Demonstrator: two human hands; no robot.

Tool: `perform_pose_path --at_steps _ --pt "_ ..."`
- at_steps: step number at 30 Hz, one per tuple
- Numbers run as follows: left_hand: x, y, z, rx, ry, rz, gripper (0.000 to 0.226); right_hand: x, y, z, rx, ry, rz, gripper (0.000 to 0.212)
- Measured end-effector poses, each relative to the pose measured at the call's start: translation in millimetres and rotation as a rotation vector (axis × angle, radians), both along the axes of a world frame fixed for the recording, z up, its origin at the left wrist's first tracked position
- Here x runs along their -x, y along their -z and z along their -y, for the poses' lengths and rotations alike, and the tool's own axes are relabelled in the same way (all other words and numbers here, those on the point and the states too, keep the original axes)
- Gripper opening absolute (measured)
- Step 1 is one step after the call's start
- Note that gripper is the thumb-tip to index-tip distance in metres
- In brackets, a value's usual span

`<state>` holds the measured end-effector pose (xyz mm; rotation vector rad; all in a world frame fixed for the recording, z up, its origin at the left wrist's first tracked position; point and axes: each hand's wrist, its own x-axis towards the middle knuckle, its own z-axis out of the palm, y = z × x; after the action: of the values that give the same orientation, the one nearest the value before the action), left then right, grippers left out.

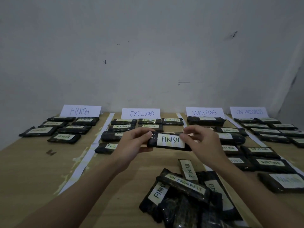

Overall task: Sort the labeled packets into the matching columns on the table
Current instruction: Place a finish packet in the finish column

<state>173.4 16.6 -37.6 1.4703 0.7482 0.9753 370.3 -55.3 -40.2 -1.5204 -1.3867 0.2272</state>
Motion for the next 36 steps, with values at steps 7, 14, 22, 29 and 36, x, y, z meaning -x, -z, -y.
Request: perform_pose_path --at_steps 7,14,22,29,36 --pt "-14 3 -3 -0.063 -0.076 -0.027 0.016 17 5 -4 -0.21 0.064 1.076 0.046" --pt "-68 -3 9 -0.147 0.019 -0.082 0.017 -19 6 11 -0.146 0.183 1.051 0.058" --pt "-157 -4 28 -0.383 0.131 -0.4 0.022 -98 16 58 -0.059 0.275 1.052 0.057" --pt "-219 5 47 -0.971 0.219 -0.741 0.032 -160 36 93 0.059 0.345 0.969 0.06" --pt "-221 14 38 -1.182 0.31 -0.919 0.084 -179 37 105 0.036 0.386 0.705 0.049"
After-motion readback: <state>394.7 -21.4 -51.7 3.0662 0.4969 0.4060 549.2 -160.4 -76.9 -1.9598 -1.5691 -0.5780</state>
